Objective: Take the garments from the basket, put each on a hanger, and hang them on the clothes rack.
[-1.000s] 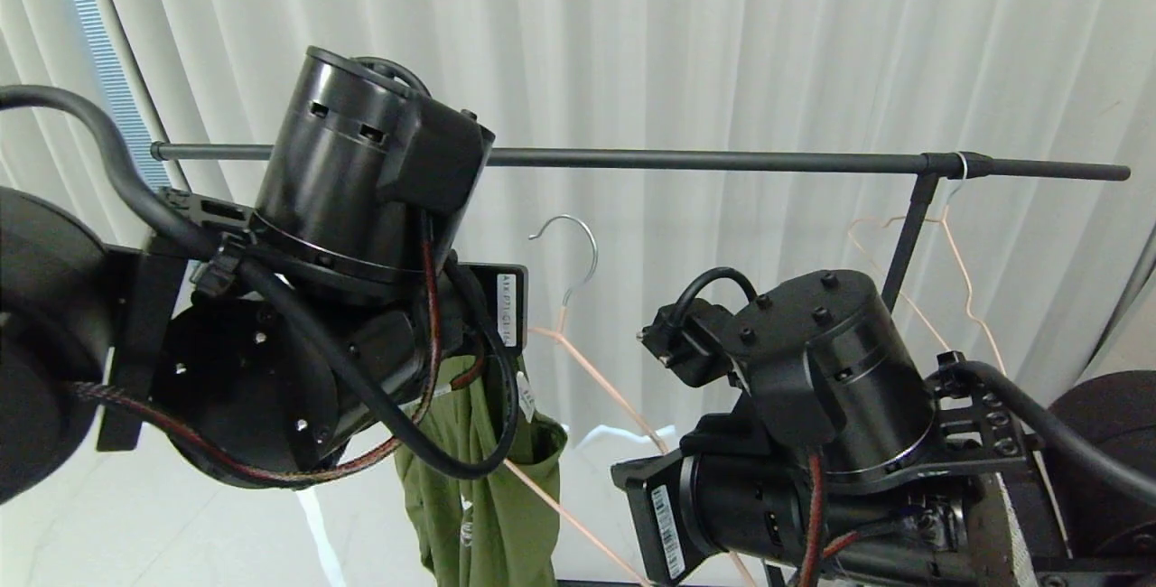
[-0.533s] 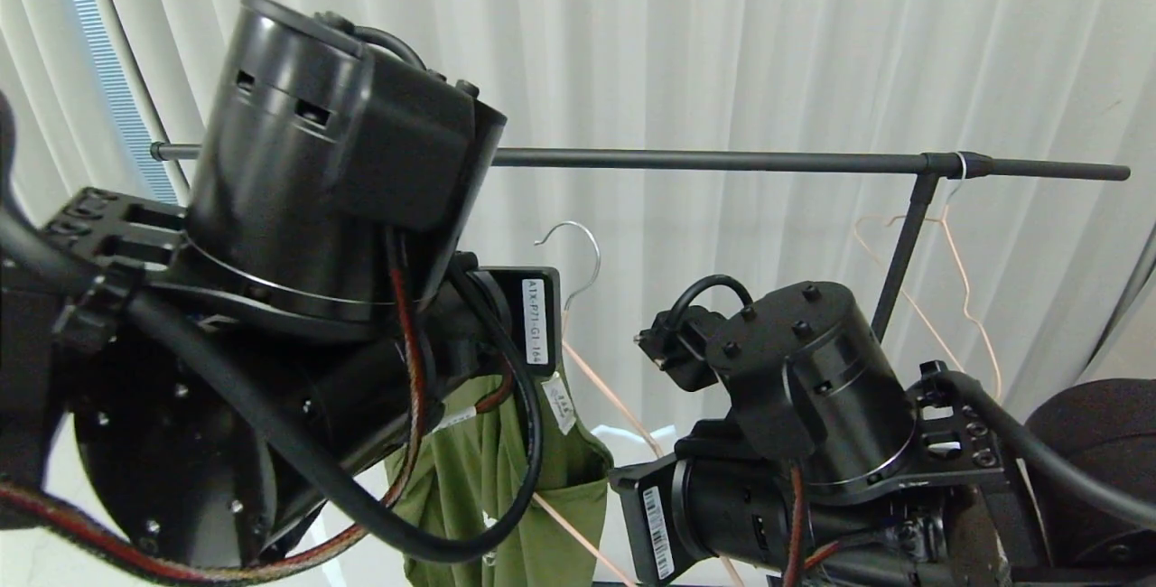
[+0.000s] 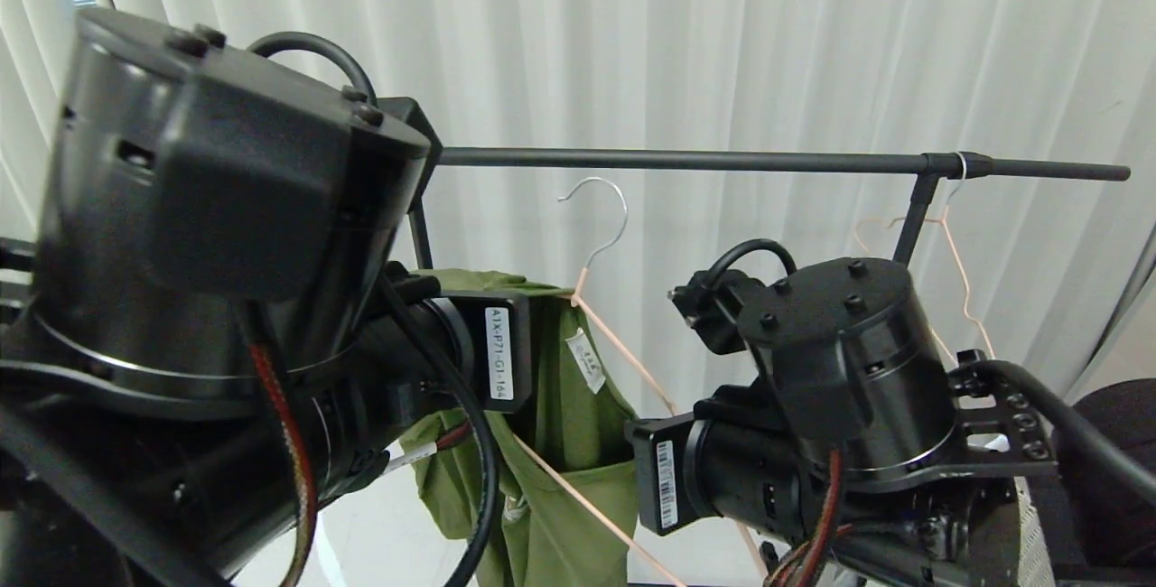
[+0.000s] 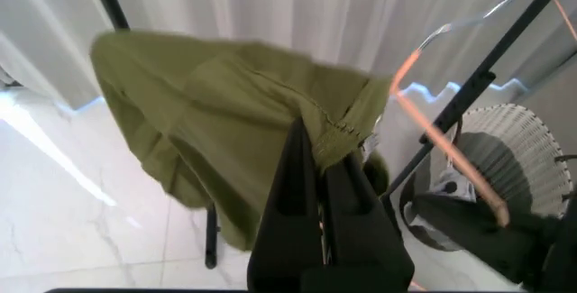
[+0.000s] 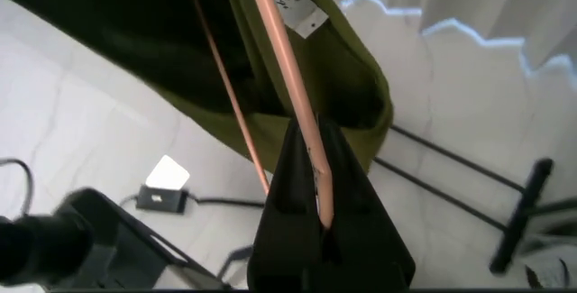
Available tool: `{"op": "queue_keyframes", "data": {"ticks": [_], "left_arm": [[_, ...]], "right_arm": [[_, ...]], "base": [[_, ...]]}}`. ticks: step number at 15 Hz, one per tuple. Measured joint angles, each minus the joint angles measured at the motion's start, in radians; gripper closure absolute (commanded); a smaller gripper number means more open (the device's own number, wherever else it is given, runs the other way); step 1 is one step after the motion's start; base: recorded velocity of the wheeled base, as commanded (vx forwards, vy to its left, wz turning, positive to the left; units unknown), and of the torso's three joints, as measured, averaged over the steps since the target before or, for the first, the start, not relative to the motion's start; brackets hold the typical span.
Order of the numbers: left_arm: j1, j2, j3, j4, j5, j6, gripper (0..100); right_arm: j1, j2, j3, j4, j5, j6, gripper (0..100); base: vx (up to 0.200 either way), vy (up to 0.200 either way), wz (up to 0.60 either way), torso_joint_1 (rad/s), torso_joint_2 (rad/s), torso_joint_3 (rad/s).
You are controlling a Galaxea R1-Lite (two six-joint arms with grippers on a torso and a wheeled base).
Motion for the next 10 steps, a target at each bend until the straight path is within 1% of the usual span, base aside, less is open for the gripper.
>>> {"op": "queue_keyframes", "data": {"ticks": [5,10], "left_arm": [[-0.011,-0.026,0.004,0.000,0.007,0.002,100],[-0.067,-0.031,0.004,-0.002,0.007,0.002,100]], "right_arm": [[0.010,-0.062,0.082,-0.111,-0.036,-0.013,100],[0.017,-0.096,0.101,-0.213,-0.040,-0.078,100]], "base": [[0.000,0.000,0.00,0.000,0.00,0.000],[0.000,0.000,0.00,0.000,0.00,0.000]]}}
